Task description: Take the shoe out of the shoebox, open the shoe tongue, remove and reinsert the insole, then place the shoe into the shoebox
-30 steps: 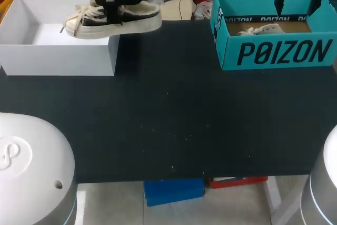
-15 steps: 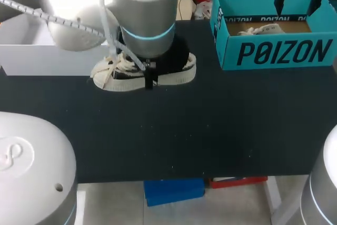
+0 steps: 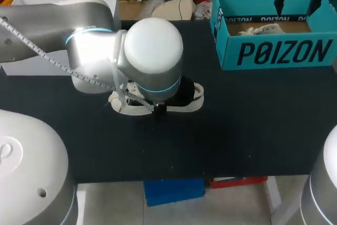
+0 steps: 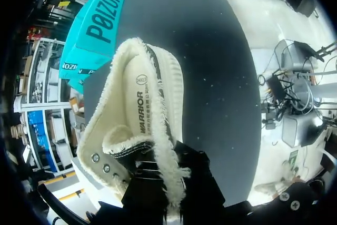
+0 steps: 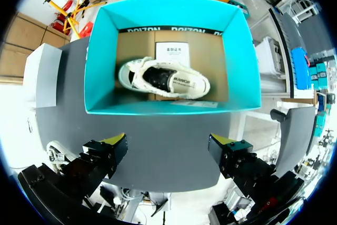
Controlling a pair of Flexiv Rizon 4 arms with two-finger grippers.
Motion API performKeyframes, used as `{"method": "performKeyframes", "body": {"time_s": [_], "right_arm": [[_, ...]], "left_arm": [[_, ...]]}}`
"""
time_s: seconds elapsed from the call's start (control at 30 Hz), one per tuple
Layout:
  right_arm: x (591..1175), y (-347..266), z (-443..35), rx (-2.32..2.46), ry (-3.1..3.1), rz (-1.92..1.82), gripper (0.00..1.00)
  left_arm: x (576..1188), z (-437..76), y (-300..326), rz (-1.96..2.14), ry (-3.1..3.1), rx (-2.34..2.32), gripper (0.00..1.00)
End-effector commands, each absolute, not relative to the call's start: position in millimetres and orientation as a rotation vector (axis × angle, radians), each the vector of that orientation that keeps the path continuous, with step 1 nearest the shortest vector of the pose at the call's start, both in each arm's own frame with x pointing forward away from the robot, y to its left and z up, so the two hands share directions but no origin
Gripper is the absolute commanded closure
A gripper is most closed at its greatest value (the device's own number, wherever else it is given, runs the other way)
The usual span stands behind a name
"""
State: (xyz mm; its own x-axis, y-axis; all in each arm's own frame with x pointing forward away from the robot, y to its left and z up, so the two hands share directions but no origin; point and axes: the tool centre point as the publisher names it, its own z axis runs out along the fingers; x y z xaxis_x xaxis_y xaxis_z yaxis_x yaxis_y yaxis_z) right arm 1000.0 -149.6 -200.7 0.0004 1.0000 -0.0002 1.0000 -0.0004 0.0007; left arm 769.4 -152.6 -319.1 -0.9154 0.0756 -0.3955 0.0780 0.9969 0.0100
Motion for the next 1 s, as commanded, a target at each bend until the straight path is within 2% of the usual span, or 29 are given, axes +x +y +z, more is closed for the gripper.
{"method": "performKeyframes", "body": {"time_s": [0.03,0.3,0.5,0.53,0.57,0.6,0.83,1.0], "right_arm": [[1000,-150,-201,2.222,2.221,0.001,0.00],[1000,-150,-201,2.222,2.221,0.001,0.00],[1000,-150,-201,2.222,2.221,0.001,0.00],[1000,-150,-201,2.222,2.221,0.001,0.00],[1000,-150,-201,2.222,2.221,0.001,0.00],[1000,-150,-201,2.222,2.221,0.001,0.00],[1000,-150,-201,2.222,2.221,0.001,0.00],[1000,-150,-201,2.222,2.221,0.001,0.00]], "left_arm": [[784,-367,-164,-0.013,2.720,0.104,1.00],[796,-407,-171,-0.001,2.725,0.117,1.00],[797,-416,-176,0.002,2.720,0.171,1.00],[797,-417,-176,0.002,2.720,0.177,0.87],[797,-417,-176,-0.003,2.722,0.182,0.41],[796,-415,-176,-0.014,2.721,0.192,0.00],[776,-369,-178,-0.231,2.755,0.240,0.00],[753,-317,-180,-0.588,2.818,0.255,0.00]]}}
